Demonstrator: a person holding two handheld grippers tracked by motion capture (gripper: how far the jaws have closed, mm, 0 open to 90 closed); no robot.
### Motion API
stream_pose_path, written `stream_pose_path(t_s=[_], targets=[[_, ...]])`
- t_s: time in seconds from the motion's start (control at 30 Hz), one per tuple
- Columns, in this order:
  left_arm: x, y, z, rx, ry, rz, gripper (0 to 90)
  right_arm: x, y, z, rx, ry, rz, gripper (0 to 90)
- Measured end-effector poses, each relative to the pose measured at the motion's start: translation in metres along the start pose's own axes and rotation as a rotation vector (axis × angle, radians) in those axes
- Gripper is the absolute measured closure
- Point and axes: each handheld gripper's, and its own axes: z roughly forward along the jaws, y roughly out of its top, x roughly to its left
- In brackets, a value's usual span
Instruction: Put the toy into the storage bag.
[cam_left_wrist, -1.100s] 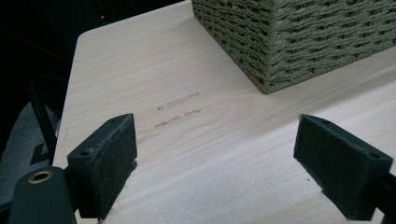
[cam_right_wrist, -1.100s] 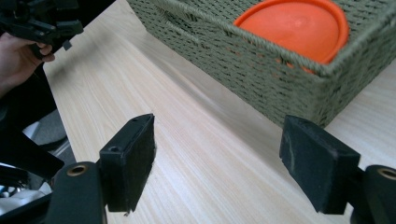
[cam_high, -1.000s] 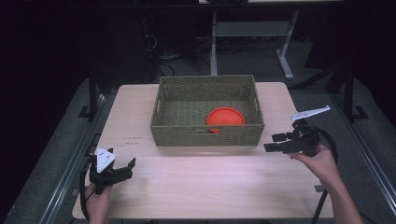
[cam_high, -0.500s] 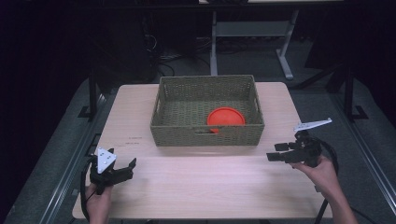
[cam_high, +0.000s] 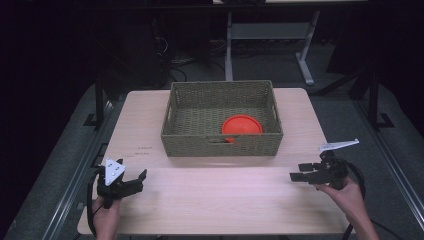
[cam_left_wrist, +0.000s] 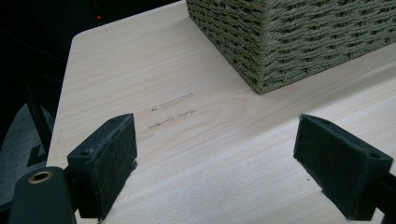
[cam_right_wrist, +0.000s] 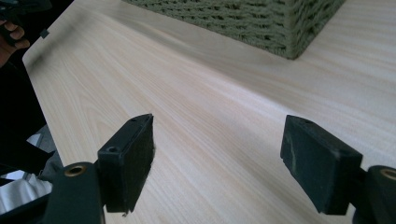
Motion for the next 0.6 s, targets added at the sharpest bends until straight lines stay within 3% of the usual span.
stream_pose_path(t_s=[0.17, 0.4, 0.6], targets=[[-0.001, 0.001, 0.001, 0.002, -0.005, 0.001, 12.8, 0.000, -0.010, 0.002, -0.006, 0.007, 0.013, 24.9], [-0.003, 0.001, 0.002, -0.001, -0.010, 0.008, 12.8, 0.007, -0.027, 0.002, -0.035, -0.013, -0.005, 24.1], [-0.004, 0.002, 0.002, -0.003, -0.009, 0.009, 12.8, 0.024, -0.043, 0.001, -0.127, 0.008, -0.027, 23.7]])
